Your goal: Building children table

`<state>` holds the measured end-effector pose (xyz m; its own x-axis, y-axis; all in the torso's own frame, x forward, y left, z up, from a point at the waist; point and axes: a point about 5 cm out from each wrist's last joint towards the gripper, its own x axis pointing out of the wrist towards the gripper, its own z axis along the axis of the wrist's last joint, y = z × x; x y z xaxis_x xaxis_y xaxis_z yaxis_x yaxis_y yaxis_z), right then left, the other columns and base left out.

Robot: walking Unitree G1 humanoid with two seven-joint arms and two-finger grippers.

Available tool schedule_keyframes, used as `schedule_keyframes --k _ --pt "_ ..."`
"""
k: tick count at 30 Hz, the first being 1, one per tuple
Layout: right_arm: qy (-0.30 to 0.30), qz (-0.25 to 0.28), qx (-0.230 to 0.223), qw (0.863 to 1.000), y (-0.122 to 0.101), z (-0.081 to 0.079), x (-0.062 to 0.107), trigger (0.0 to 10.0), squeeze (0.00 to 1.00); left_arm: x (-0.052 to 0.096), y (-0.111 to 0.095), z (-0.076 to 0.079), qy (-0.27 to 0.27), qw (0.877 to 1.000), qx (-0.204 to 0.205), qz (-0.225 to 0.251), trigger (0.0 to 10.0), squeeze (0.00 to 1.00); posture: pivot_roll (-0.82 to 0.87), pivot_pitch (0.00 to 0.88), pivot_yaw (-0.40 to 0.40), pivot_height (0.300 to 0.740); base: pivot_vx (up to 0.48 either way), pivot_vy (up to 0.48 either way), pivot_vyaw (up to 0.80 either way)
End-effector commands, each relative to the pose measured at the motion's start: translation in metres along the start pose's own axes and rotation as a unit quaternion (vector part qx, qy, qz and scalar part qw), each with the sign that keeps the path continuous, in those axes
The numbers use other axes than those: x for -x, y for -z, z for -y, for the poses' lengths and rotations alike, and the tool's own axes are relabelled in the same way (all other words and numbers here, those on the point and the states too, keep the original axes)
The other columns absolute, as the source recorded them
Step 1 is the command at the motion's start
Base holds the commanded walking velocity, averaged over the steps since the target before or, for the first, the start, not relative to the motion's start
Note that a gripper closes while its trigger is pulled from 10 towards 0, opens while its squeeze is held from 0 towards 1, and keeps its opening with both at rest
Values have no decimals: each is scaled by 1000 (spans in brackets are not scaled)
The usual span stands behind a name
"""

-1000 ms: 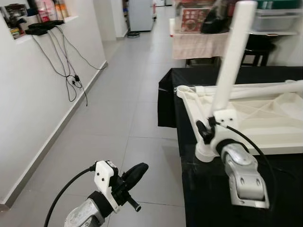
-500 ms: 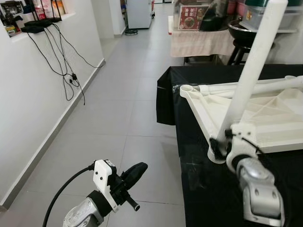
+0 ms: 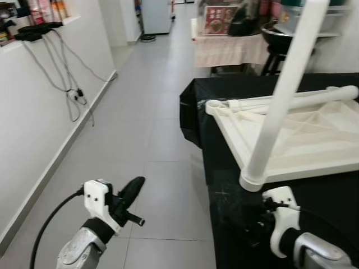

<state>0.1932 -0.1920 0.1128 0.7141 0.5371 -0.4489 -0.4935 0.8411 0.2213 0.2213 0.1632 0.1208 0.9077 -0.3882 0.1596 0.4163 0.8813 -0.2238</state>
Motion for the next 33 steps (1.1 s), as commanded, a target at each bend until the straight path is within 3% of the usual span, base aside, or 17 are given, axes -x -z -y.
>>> schedule_keyframes --k 1,3,4,5,6,7,8,10,11,12,16,17,20,24,28,33 --pt "-61 52 18 997 -17 -13 -14 10000 0 0 2 -9 -48 999 -5 -10 10000 0 -124 0 38 740 0 0 0" --pt "-61 52 18 997 -17 -13 -14 10000 0 0 2 -9 -48 999 -5 -10 10000 0 -124 0 38 740 0 0 0" --pt "-65 85 27 994 -29 -15 -31 10000 0 -2 3 -11 -62 998 -18 -16 10000 0 -106 0 42 740 0 0 0" --pt "-65 85 27 994 -29 -15 -31 10000 0 -2 3 -11 -62 998 -18 -16 10000 0 -106 0 42 740 0 0 0" --pt "-58 106 38 992 -40 -16 -49 10000 0 -4 3 -11 -75 996 -34 -21 10000 0 -77 0 36 740 0 0 0" --pt "-58 106 38 992 -40 -16 -49 10000 0 -4 3 -11 -75 996 -34 -21 10000 0 -77 0 36 740 0 0 0" --pt "-58 110 73 990 -46 -19 -64 4902 0 -6 2 -12 -92 994 -60 -27 10000 0 -54 0 27 740 0 0 0" --pt "-58 110 73 990 -46 -19 -64 4902 0 -6 2 -12 -92 994 -60 -27 10000 0 -54 0 27 740 0 0 0" --pt "-74 94 118 986 -48 -21 -71 2275 0 -5 4 -13 -117 989 -85 -41 10000 0 -28 0 15 740 0 0 0" --pt "-80 93 150 981 -54 -20 -74 3294 0 -2 6 -14 -152 982 -93 -55 10000 0 -26 0 10 740 0 0 0" --pt "-87 93 167 978 -58 -19 -72 3294 0 0 7 -15 -175 978 -96 -65 10000 0 -27 0 8 740 0 0 0" --pt "-90 119 156 976 -70 -21 -76 10000 0 -1 10 -12 -168 980 -84 -65 10000 0 -31 0 6 740 0 0 0" --pt "-98 157 122 975 -82 -29 -87 10000 0 -6 14 -7 -154 983 -82 -60 10000 0 -27 0 8 740 0 0 0" --pt "-113 163 121 973 -71 -52 -112 10000 0 -11 15 -2 -137 985 -92 -55 10000 0 -5 0 6 740 0 0 0" --pt "-116 159 124 973 -68 -54 -116 10000 0 -9 18 -2 -146 983 -98 -62 10000 0 1 0 5 740 0 0 0" --pt "-77 174 85 978 -69 -39 -136 10000 0 -10 26 -5 -164 978 -96 -81 10000 0 -11 0 6 740 0 0 0"
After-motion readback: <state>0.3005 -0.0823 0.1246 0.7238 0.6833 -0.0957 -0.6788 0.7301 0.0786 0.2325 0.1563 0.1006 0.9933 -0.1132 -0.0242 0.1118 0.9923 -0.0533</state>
